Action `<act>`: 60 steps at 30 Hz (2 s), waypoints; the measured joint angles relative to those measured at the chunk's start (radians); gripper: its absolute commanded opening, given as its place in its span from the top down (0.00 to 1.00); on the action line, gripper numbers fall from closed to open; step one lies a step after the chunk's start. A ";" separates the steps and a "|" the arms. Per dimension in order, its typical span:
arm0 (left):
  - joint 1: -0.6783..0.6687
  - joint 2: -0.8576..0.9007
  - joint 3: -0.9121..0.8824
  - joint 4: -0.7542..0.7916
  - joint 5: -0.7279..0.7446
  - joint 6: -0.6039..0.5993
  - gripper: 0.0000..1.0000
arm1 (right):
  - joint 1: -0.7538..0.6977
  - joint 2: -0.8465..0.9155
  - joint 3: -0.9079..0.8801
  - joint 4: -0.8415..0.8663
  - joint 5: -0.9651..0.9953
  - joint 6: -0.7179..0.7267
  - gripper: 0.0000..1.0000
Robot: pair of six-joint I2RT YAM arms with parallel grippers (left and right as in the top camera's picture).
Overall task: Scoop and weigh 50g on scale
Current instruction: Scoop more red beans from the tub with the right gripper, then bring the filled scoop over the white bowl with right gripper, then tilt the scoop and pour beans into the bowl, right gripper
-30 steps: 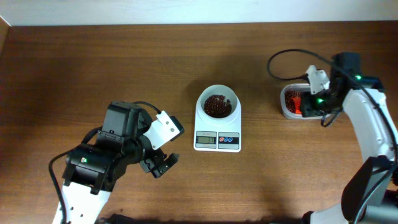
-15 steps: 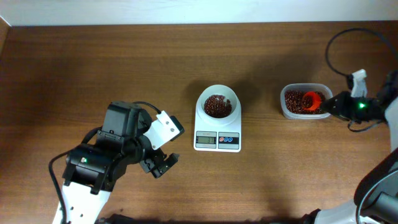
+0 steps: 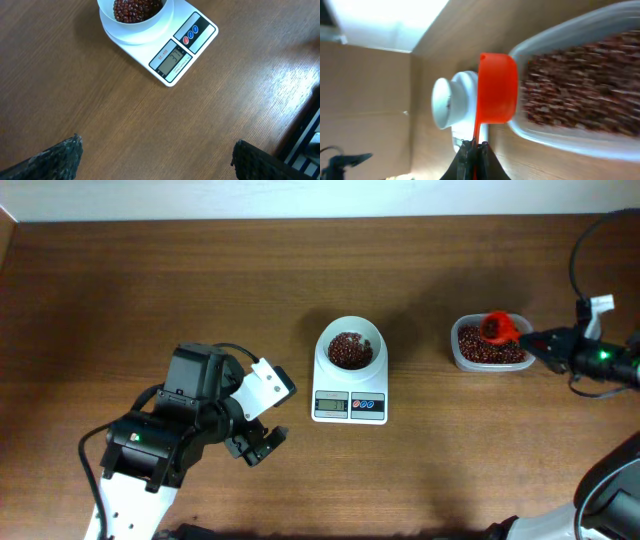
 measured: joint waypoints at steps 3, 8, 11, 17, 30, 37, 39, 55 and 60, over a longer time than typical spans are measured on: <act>0.002 0.000 0.000 0.000 0.000 0.000 0.01 | 0.138 0.000 0.000 0.023 -0.062 0.001 0.96; 0.002 0.000 0.000 -0.001 0.000 0.000 0.01 | 0.377 0.000 0.000 0.033 -0.090 0.001 0.96; 0.002 0.000 0.000 -0.001 0.000 0.000 0.01 | 0.461 0.000 0.000 0.084 -0.094 0.003 0.96; 0.002 0.000 0.000 -0.002 0.000 0.000 0.01 | 0.602 0.000 0.000 0.186 -0.069 -0.058 0.96; 0.002 0.000 0.000 -0.003 0.000 0.000 0.01 | 0.644 0.000 0.000 0.268 0.124 -0.122 0.96; 0.002 0.000 0.000 -0.003 0.000 0.000 0.01 | 0.645 0.000 0.000 0.279 0.143 -0.119 0.96; 0.002 0.000 0.000 -0.003 0.000 0.000 0.01 | 0.645 0.000 0.000 0.289 0.137 -0.134 0.96; 0.002 0.000 0.000 -0.003 0.000 0.000 0.01 | 0.712 0.000 0.000 0.338 0.188 -0.145 0.96; 0.002 0.000 0.000 -0.003 0.000 0.000 0.01 | 0.712 0.000 0.000 0.337 0.192 -0.132 0.96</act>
